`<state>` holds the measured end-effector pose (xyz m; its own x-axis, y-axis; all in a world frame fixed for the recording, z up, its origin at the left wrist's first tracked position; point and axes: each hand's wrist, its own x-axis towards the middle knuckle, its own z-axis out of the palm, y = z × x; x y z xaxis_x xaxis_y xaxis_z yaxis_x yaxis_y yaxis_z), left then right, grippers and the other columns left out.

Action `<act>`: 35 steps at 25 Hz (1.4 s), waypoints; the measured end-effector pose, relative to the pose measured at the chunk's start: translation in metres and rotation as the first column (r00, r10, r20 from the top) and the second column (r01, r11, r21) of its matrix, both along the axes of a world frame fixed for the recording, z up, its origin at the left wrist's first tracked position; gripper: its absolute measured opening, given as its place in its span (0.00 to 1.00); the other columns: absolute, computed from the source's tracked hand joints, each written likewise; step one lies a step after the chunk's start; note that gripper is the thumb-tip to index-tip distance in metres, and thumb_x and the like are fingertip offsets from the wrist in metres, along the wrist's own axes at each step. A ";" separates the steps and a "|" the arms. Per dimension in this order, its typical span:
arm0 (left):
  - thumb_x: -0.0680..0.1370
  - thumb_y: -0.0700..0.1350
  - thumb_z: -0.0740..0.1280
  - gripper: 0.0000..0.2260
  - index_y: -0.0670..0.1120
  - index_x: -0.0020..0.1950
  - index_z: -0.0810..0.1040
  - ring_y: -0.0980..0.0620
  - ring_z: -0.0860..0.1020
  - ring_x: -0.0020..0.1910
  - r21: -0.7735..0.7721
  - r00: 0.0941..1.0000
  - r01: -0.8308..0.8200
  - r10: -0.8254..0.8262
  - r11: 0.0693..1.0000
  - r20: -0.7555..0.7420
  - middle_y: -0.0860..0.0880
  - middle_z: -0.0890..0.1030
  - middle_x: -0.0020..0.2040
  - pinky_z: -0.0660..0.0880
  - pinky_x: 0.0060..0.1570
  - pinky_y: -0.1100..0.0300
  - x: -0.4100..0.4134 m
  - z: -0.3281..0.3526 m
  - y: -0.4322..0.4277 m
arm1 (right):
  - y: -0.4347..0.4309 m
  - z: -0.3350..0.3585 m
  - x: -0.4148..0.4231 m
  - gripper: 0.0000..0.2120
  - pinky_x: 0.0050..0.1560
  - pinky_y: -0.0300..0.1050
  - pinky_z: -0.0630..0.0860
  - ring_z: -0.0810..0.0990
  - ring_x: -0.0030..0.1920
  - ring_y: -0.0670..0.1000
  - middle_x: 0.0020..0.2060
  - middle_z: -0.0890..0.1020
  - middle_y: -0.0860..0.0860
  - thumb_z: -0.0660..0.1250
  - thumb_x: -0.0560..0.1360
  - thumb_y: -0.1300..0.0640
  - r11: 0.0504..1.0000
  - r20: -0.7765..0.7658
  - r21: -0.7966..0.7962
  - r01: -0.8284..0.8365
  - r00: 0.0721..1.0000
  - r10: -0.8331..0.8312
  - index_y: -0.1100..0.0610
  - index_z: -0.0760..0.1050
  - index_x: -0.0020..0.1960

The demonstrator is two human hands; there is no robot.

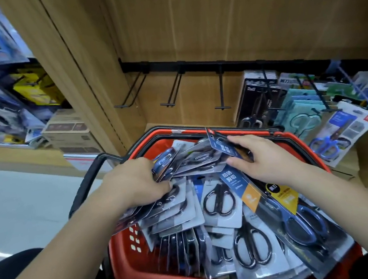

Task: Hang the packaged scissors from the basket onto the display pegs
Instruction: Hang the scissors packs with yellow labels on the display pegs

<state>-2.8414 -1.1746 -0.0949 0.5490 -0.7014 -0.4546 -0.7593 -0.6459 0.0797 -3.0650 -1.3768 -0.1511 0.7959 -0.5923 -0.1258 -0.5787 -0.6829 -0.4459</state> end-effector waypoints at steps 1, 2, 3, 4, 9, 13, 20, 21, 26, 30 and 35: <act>0.76 0.69 0.68 0.26 0.49 0.62 0.80 0.47 0.82 0.53 -0.025 1.000 -0.020 0.020 0.999 -0.022 0.50 0.83 0.51 0.81 0.57 0.50 0.001 -0.001 0.003 | 0.002 0.001 0.000 0.36 0.74 0.51 0.71 0.67 0.77 0.47 0.78 0.69 0.44 0.64 0.80 0.34 1.000 0.000 0.001 0.007 1.000 -0.007 0.47 0.63 0.83; 0.77 0.68 0.69 0.27 0.49 0.65 0.79 0.46 0.82 0.56 -0.045 0.997 -0.052 0.049 0.998 -0.063 0.49 0.83 0.55 0.81 0.59 0.50 0.003 -0.002 0.007 | 0.003 0.001 0.000 0.36 0.74 0.51 0.71 0.68 0.77 0.47 0.77 0.70 0.44 0.64 0.80 0.34 1.000 0.001 0.001 0.010 1.000 -0.010 0.47 0.63 0.82; 0.77 0.67 0.69 0.26 0.50 0.67 0.79 0.45 0.81 0.59 -0.073 0.991 -0.085 0.077 0.994 -0.107 0.49 0.83 0.59 0.80 0.61 0.50 0.005 -0.002 0.010 | 0.005 0.002 0.001 0.35 0.74 0.50 0.71 0.69 0.76 0.47 0.77 0.70 0.44 0.64 0.80 0.34 1.000 0.008 0.001 0.014 1.000 -0.014 0.48 0.64 0.82; 0.77 0.65 0.70 0.26 0.51 0.69 0.79 0.45 0.81 0.61 -0.088 0.983 -0.119 0.105 0.989 -0.148 0.49 0.83 0.62 0.79 0.63 0.51 0.006 -0.001 0.013 | 0.008 0.004 0.001 0.35 0.74 0.49 0.71 0.70 0.75 0.47 0.76 0.71 0.44 0.64 0.80 0.35 1.000 0.018 0.003 0.022 1.000 -0.022 0.49 0.65 0.82; 0.78 0.47 0.69 0.09 0.44 0.40 0.80 0.45 0.78 0.36 -0.271 1.000 -0.005 0.010 0.963 0.016 0.47 0.78 0.33 0.75 0.35 0.57 0.004 -0.006 0.020 | 0.023 0.013 0.002 0.27 0.69 0.45 0.72 0.74 0.70 0.45 0.71 0.76 0.43 0.66 0.81 0.38 0.999 0.104 -0.032 0.030 0.994 -0.026 0.50 0.74 0.76; 0.79 0.42 0.64 0.08 0.47 0.41 0.71 0.43 0.73 0.37 -0.259 0.949 0.145 -0.061 0.955 0.308 0.48 0.71 0.35 0.68 0.35 0.54 -0.015 0.020 0.021 | 0.031 0.019 -0.001 0.21 0.69 0.49 0.75 0.76 0.66 0.43 0.63 0.79 0.42 0.68 0.81 0.42 0.998 0.228 -0.013 0.067 0.972 -0.062 0.51 0.80 0.69; 0.66 0.33 0.77 0.15 0.43 0.49 0.80 0.42 0.80 0.29 -0.469 0.731 0.668 -0.394 0.577 0.556 0.44 0.84 0.43 0.74 0.23 0.54 -0.050 0.000 0.032 | 0.034 0.061 -0.009 0.15 0.67 0.32 0.68 0.74 0.67 0.35 0.65 0.79 0.39 0.60 0.85 0.42 0.982 0.596 0.146 0.119 0.782 -0.183 0.45 0.80 0.66; 0.65 0.33 0.78 0.16 0.42 0.51 0.83 0.42 0.83 0.32 -0.457 0.713 0.689 -0.415 0.562 0.565 0.42 0.85 0.46 0.76 0.23 0.51 -0.051 -0.011 0.031 | 0.035 0.059 -0.010 0.12 0.64 0.32 0.70 0.76 0.63 0.34 0.62 0.80 0.40 0.63 0.84 0.43 0.983 0.539 0.166 0.077 0.828 -0.156 0.44 0.80 0.63; 0.74 0.54 0.71 0.16 0.50 0.59 0.84 0.44 0.86 0.54 -0.515 0.767 0.640 -0.444 0.570 0.462 0.48 0.84 0.63 0.85 0.41 0.48 -0.044 -0.032 0.036 | 0.038 0.025 -0.002 0.14 0.51 0.22 0.68 0.76 0.54 0.35 0.56 0.77 0.46 0.77 0.75 0.46 0.985 0.295 0.151 0.078 0.948 -0.120 0.48 0.81 0.58; 0.78 0.57 0.72 0.18 0.47 0.62 0.83 0.47 0.78 0.61 -0.728 0.973 0.203 -0.218 0.655 0.076 0.51 0.81 0.62 0.79 0.60 0.45 -0.027 -0.023 0.025 | 0.035 0.019 0.006 0.14 0.49 0.30 0.67 0.74 0.50 0.39 0.55 0.75 0.47 0.81 0.72 0.47 0.963 0.302 0.178 0.204 0.920 -0.251 0.48 0.81 0.53; 0.67 0.80 0.68 0.37 0.53 0.62 0.78 0.50 0.80 0.55 -0.311 0.985 -0.149 0.111 0.939 -0.135 0.53 0.82 0.56 0.80 0.56 0.49 -0.006 -0.004 0.027 | 0.037 0.020 0.005 0.13 0.46 0.31 0.67 0.73 0.46 0.39 0.54 0.74 0.46 0.80 0.73 0.47 0.966 0.293 0.173 0.192 0.926 -0.236 0.47 0.79 0.53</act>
